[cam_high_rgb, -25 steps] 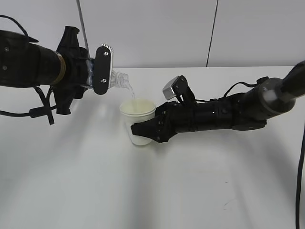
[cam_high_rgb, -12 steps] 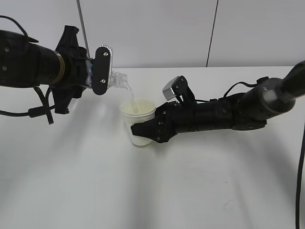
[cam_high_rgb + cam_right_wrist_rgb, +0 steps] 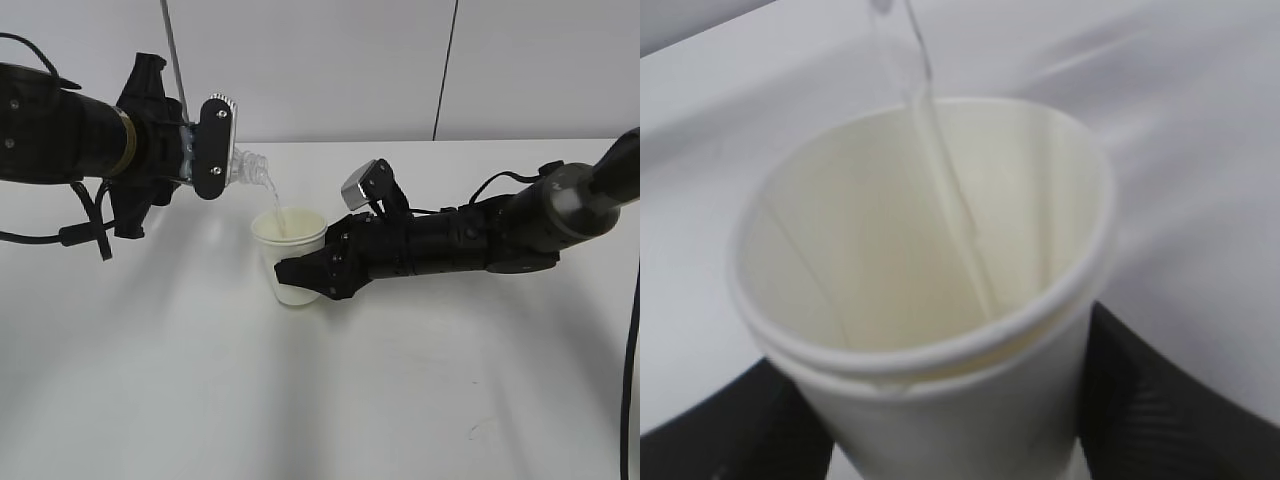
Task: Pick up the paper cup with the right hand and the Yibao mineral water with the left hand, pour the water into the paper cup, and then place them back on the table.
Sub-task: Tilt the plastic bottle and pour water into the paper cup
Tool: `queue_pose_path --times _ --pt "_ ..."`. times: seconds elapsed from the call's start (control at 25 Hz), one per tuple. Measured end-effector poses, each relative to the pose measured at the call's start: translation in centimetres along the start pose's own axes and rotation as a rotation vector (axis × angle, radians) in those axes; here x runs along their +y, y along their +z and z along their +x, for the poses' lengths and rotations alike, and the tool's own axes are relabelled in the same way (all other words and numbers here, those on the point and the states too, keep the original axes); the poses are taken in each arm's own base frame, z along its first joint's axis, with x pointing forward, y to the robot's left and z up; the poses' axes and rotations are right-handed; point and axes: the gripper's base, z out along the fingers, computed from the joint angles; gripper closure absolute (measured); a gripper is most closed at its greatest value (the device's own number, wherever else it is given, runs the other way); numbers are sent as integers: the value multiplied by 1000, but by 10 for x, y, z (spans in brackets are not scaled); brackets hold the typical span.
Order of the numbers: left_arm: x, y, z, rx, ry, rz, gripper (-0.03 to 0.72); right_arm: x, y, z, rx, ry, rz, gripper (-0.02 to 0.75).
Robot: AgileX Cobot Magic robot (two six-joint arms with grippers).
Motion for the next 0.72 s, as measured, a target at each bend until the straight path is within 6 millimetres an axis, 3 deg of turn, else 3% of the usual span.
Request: queue_pose_path --times 0.72 --pt "0 0 0 2 11 -4 301 0 0 0 3 -2 -1 229"
